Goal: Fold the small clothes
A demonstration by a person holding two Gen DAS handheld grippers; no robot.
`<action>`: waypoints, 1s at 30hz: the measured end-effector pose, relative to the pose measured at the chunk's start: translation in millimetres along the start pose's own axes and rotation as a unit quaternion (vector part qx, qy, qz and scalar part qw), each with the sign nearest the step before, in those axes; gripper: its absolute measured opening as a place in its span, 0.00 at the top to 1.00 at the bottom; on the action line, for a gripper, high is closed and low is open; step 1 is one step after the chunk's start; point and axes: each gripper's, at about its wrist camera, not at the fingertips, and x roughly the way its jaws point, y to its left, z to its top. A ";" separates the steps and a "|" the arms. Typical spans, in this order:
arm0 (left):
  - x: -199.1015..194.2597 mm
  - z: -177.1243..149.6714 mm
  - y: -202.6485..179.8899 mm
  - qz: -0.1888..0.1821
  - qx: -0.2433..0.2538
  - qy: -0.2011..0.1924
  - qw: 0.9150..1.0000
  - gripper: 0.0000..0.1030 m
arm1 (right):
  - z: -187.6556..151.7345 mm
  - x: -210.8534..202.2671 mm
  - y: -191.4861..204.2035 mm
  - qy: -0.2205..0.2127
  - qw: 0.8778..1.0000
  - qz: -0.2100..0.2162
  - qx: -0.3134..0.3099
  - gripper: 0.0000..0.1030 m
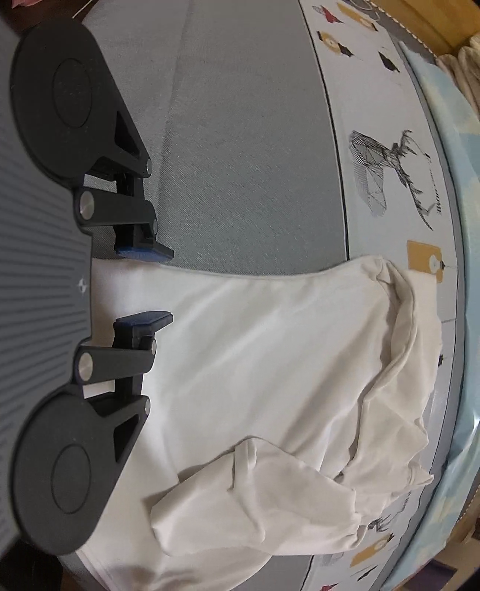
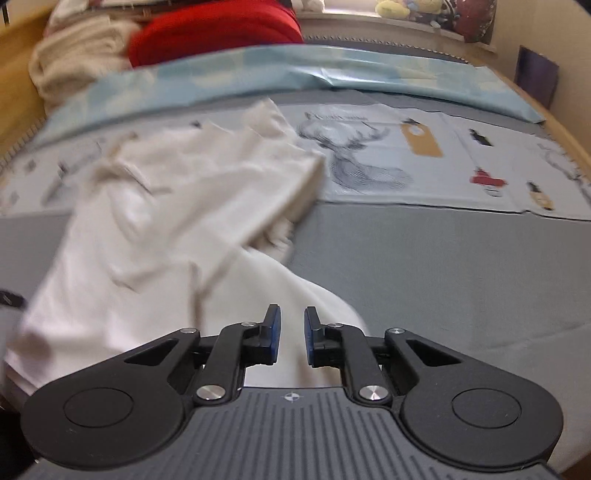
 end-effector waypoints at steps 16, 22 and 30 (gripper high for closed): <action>-41.7 19.6 -6.4 -0.035 0.008 -0.080 0.996 0.69 | 0.4 84.6 83.6 0.130 0.990 0.056 -0.014 0.79; -66.2 86.3 -20.3 -0.060 -0.047 -0.161 0.984 0.69 | 28.2 45.7 70.3 0.031 0.996 0.079 0.007 0.95; -34.6 121.8 -39.2 -0.052 -0.068 -0.154 0.984 0.69 | 108.4 -59.9 -35.0 -0.145 0.989 -0.016 -0.039 0.95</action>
